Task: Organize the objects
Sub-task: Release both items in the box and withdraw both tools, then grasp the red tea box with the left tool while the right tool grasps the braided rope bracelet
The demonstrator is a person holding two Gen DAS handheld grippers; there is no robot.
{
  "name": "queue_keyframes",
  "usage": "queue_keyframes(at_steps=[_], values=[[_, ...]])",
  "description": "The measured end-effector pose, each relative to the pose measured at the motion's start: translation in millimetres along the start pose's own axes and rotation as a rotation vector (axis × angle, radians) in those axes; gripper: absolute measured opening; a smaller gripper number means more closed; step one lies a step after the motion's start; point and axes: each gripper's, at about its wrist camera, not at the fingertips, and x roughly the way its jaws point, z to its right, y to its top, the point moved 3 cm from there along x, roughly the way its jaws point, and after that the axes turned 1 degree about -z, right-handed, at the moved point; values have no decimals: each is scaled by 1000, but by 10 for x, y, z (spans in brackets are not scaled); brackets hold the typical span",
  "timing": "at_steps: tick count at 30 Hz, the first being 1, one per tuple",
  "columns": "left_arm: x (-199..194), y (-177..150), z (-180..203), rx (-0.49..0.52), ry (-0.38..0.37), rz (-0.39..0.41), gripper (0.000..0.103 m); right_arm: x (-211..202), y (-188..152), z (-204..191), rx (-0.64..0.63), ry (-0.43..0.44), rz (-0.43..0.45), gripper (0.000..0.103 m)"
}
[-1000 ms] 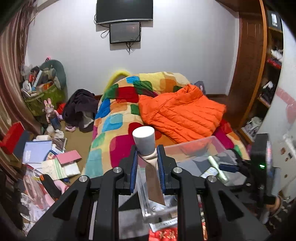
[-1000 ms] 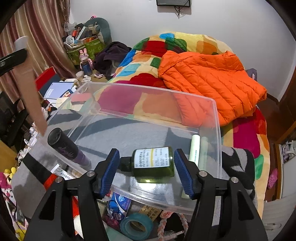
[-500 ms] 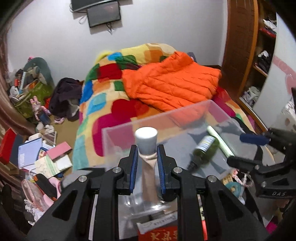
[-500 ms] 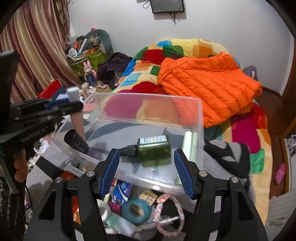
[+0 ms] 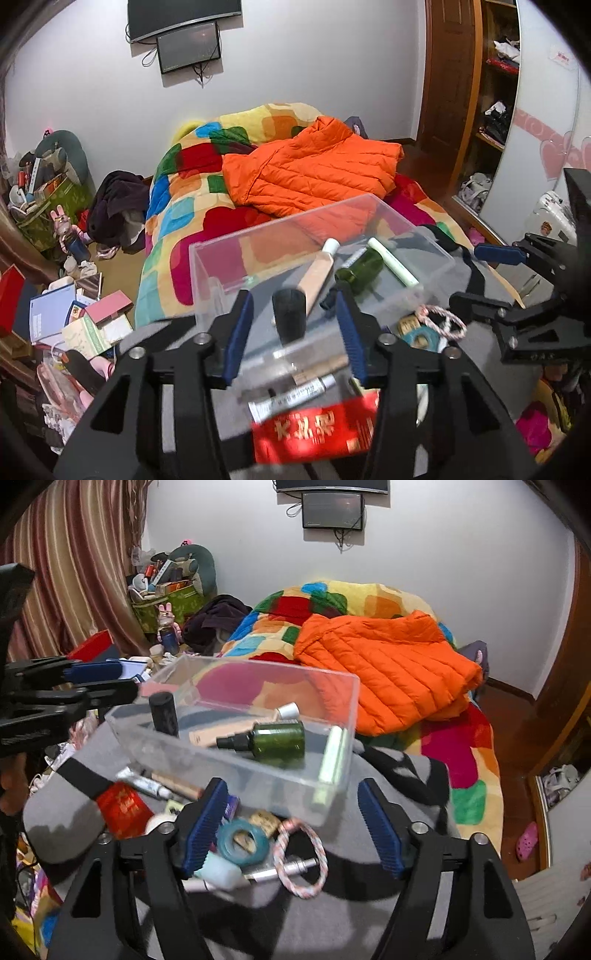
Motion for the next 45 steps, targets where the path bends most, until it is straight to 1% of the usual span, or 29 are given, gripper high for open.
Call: queue_keyframes(at_steps=[6,10,14,18,20,22,25,26,27,28,30,31,32,33,34,35,36,37,39,42,43,44,45], values=[[-119,-352,27,-12,-5,-22,60,2,-225,109,55,16,-32,70],[-91,-597,105,-19,-10,-62,62,38,-365,122,68,20,-60,70],[41,-784,296,-17,-72,-116,63,112,-481,117,73,-4,-84,70],[192,-865,544,23,-115,-154,65,220,-542,132,72,-25,-117,70],[254,-871,606,29,-129,-164,66,275,-550,147,69,-36,-127,70],[325,-884,623,26,-128,-177,66,339,-560,174,71,-51,-136,70],[360,-959,542,8,-118,-187,65,412,-608,240,107,-18,-158,69],[342,-991,516,7,-116,-186,63,411,-624,271,126,2,-157,67],[300,-1035,477,1,-124,-180,63,409,-639,295,139,20,-159,60],[265,-1072,452,-2,-134,-177,62,401,-651,312,148,34,-159,57],[173,-1169,398,1,-130,-170,61,390,-673,340,160,55,-161,45],[138,-1210,376,6,-121,-167,60,386,-678,345,159,56,-162,41],[96,-1255,355,9,-112,-165,60,397,-692,349,153,43,-173,30],[51,-1304,334,12,-103,-166,60,419,-716,348,145,26,-185,26],[14,-1344,315,13,-95,-168,59,415,-734,341,138,16,-182,25],[-21,-1395,297,16,-83,-172,57,396,-742,339,132,9,-178,23],[-46,-1468,276,20,-71,-190,49,378,-748,336,127,4,-176,21],[-64,-1530,252,19,-69,-202,49,360,-762,340,123,0,-174,20],[-140,-1592,169,1,-67,-200,48,319,-813,353,117,-6,-171,18],[-253,-1610,56,-23,-15,-202,48,249,-872,389,119,-10,-168,16],[-293,-1599,32,-33,-11,-192,49,227,-887,400,120,-12,-169,16],[-332,-1577,18,-46,-10,-182,50,205,-907,413,119,-17,-169,16],[-360,-1536,8,-62,-12,-173,57,185,-926,425,117,-21,-171,16]])
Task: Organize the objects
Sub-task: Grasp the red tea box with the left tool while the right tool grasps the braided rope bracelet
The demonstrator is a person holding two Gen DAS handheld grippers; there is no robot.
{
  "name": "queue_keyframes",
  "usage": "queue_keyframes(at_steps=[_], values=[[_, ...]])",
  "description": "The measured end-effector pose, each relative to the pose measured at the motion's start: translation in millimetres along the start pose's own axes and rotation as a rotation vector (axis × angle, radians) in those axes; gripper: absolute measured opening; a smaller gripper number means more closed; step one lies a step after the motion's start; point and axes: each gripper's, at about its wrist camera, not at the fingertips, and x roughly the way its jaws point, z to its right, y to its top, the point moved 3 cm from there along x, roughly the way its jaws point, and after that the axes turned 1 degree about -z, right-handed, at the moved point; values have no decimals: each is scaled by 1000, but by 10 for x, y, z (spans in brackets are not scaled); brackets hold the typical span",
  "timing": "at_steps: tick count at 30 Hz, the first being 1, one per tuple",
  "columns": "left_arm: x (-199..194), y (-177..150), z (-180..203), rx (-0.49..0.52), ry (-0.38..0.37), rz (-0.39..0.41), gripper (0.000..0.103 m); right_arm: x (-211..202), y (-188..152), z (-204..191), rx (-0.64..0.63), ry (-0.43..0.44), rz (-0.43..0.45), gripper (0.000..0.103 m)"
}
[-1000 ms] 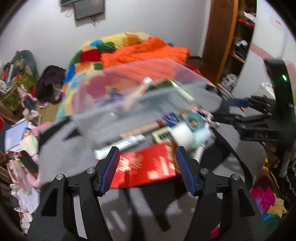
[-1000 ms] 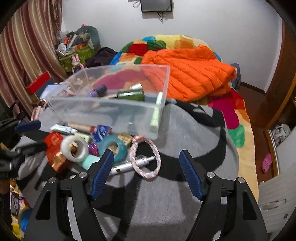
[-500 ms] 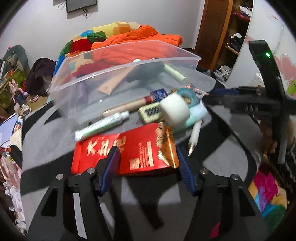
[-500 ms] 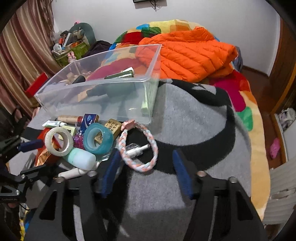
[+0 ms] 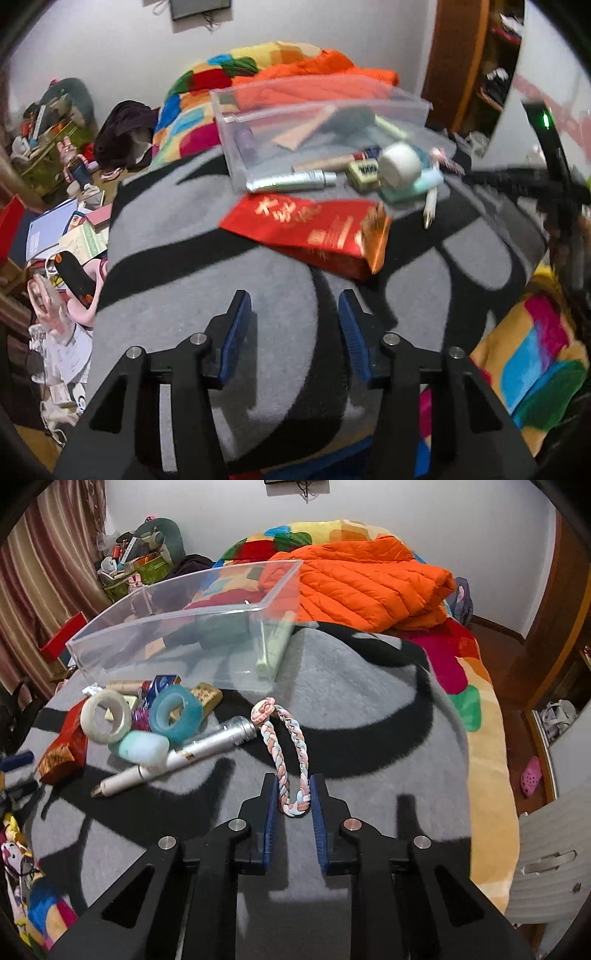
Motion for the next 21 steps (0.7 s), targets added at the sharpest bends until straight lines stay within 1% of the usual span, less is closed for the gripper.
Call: queue_keyframes(at_steps=[1,2,3,5,7,8,10,11,12,13,14,15,17,21], values=[[-28,49,-4,-13,-1,14,62,-24,-31,6,-1,-3,0,16],[-49,108,3,-23,1,32,69,-42,-56,4,-5,-7,-1,16],[-56,192,21,-32,2,49,75,-52,-71,-2,-11,-12,-1,16],[-5,359,67,-45,-9,55,76,-86,-112,-29,-29,-20,-3,17],[112,541,135,-57,-25,41,76,-130,-141,-55,-39,-18,-4,17],[204,633,182,-57,-8,28,76,-165,-146,-67,-41,-13,-3,18],[344,713,251,-33,32,15,76,-230,-133,-72,-40,-12,13,23],[418,740,284,-18,60,8,76,-257,-124,-75,-40,-12,23,31],[502,753,315,2,94,-5,76,-286,-99,-81,-42,-9,38,36],[583,748,332,20,122,-21,76,-302,-75,-93,-44,-10,50,46],[617,725,321,26,133,-28,76,-314,-37,-105,-48,-15,66,54],[639,694,297,27,146,-35,76,-315,-1,-125,-56,-19,76,59],[613,610,241,27,149,-45,76,-265,68,-162,-81,-32,80,60],[451,346,107,25,166,-53,76,-50,183,-202,-120,-67,47,60]])
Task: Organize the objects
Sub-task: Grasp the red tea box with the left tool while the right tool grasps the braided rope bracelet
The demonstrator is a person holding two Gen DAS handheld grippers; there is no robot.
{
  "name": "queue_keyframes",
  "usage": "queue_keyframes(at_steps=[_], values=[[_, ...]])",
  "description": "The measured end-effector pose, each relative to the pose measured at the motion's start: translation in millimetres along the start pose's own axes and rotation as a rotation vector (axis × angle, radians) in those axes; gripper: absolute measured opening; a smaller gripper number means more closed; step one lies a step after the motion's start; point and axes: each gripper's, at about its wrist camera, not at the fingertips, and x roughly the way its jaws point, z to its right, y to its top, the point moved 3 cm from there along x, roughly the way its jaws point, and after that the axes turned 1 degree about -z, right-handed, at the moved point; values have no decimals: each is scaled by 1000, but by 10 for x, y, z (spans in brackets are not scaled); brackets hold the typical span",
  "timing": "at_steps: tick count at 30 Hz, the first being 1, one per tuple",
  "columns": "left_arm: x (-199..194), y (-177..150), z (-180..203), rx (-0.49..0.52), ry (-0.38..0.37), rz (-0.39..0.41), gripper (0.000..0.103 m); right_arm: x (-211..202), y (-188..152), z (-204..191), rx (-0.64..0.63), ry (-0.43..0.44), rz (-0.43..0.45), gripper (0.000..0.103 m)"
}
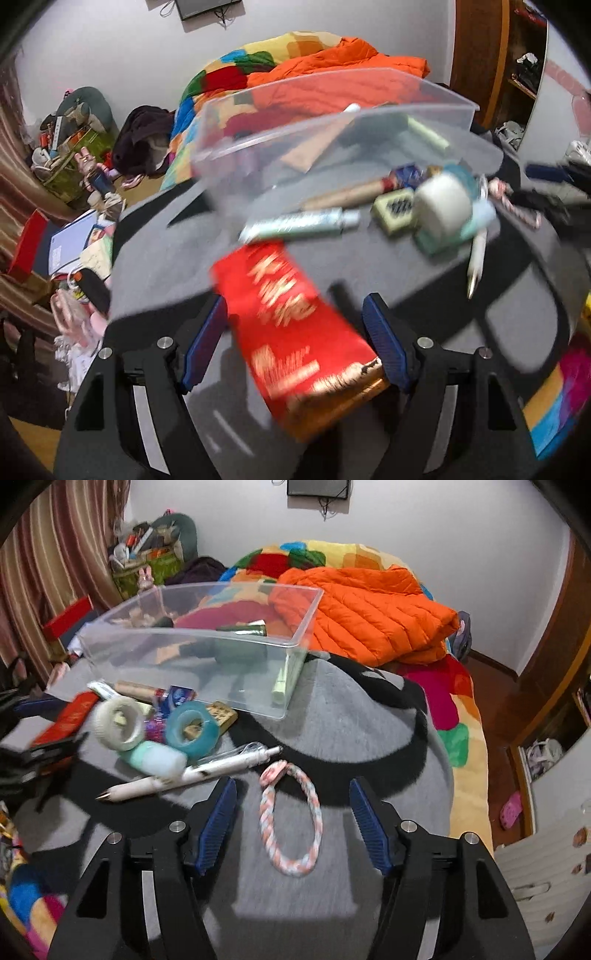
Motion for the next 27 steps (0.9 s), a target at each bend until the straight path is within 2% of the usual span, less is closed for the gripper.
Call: queue_keyframes(at_steps=[3,8,11,16,17,18,19,20,24,27], values=[[-79,-262,-124,-10,22,-16,77,161,31,-1,-1,12,-34,60],[-185,-471,-331,-88,-18,-25,78,274,42,19,9,20,-50,60],[-153,-455,-338,-105,-35,-17,78,293,47,18,14,38,-54,44],[-27,-311,-308,-123,-65,14,78,298,63,-22,5,58,-53,30],[-9,-298,-322,-133,-75,20,77,301,68,-35,3,61,-52,25],[2,-293,-343,-149,-93,30,69,302,74,-48,2,63,-52,19],[-4,-290,-358,-159,-102,40,66,299,75,-58,3,62,-50,16],[-21,-294,-375,-165,-102,48,56,297,77,-64,2,59,-48,15],[-116,-395,-441,-201,-116,69,55,241,38,-91,5,57,-38,14],[-211,-485,-472,-216,-95,79,55,172,4,-92,19,66,-28,14]])
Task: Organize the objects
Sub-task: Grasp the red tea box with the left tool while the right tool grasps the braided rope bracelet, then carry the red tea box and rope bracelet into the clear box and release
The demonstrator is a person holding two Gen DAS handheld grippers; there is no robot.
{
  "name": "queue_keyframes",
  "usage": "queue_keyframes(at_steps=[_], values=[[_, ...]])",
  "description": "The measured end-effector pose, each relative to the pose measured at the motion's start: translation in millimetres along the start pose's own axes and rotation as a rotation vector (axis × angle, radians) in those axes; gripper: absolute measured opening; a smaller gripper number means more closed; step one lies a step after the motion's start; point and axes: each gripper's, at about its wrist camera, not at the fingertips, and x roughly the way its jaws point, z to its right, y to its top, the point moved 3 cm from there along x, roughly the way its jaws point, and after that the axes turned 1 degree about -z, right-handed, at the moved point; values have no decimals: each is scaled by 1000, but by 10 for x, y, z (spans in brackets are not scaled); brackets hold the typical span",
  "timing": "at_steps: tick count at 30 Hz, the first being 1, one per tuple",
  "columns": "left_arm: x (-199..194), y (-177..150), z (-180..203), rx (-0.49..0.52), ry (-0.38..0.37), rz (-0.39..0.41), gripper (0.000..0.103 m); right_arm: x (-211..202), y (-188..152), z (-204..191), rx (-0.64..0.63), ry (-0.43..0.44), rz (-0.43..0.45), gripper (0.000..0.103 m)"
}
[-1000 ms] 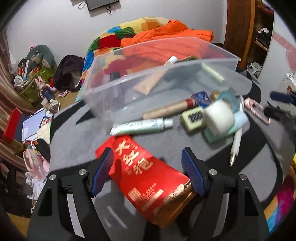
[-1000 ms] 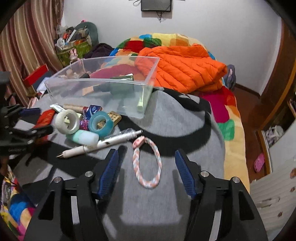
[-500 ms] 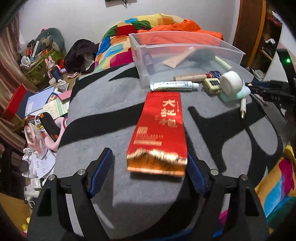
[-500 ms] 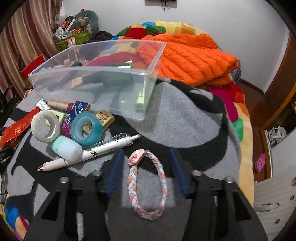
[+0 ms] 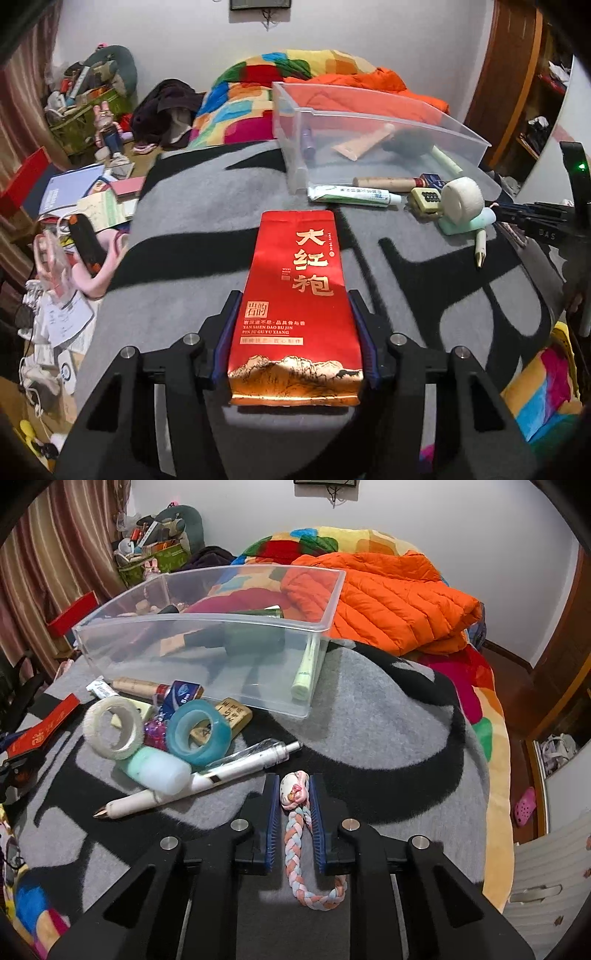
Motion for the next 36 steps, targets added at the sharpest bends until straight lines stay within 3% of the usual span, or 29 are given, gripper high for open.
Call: queue_keyframes(at_steps=[5,13,18,29,36], values=[[-246,27,-47,-24,10,60,55,-226,5,12,40,28,48,14],[-516,429,79,8,-15,196,55,-623,273,-65,49,56,165,14],[-520,704,210,42,-42,239,55,-755,512,-123,48,73,222,14],[-206,1275,366,55,-81,214,55,-709,1072,-193,22,57,274,14],[91,1490,310,18,-71,168,55,-420,1380,-250,-11,7,247,14]])
